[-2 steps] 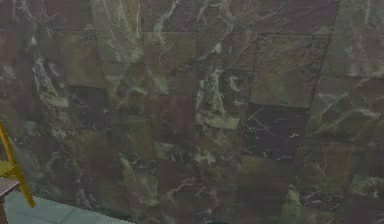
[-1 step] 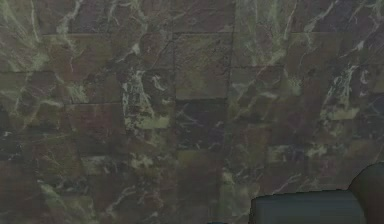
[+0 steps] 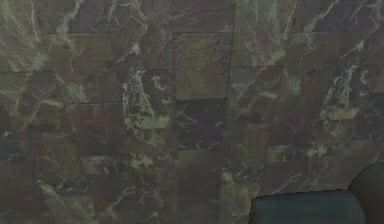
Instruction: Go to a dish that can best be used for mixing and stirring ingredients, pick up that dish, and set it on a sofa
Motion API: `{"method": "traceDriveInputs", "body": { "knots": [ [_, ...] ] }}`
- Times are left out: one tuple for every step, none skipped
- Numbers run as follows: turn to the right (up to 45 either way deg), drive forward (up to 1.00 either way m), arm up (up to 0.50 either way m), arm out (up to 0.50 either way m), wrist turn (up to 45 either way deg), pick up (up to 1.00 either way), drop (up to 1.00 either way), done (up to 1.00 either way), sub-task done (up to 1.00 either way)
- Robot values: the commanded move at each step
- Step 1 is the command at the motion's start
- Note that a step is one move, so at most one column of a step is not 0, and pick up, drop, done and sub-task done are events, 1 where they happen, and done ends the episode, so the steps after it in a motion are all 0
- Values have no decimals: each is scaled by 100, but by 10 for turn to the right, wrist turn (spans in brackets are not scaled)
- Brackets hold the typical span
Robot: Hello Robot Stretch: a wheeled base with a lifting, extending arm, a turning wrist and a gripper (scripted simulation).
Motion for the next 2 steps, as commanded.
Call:
{"method": "traceDriveInputs", "body": {
  "knots": [
    [0,0,0,0,450,0,0,0,0],
    [0,0,0,0,450,0,0,0,0]
  ]
}}
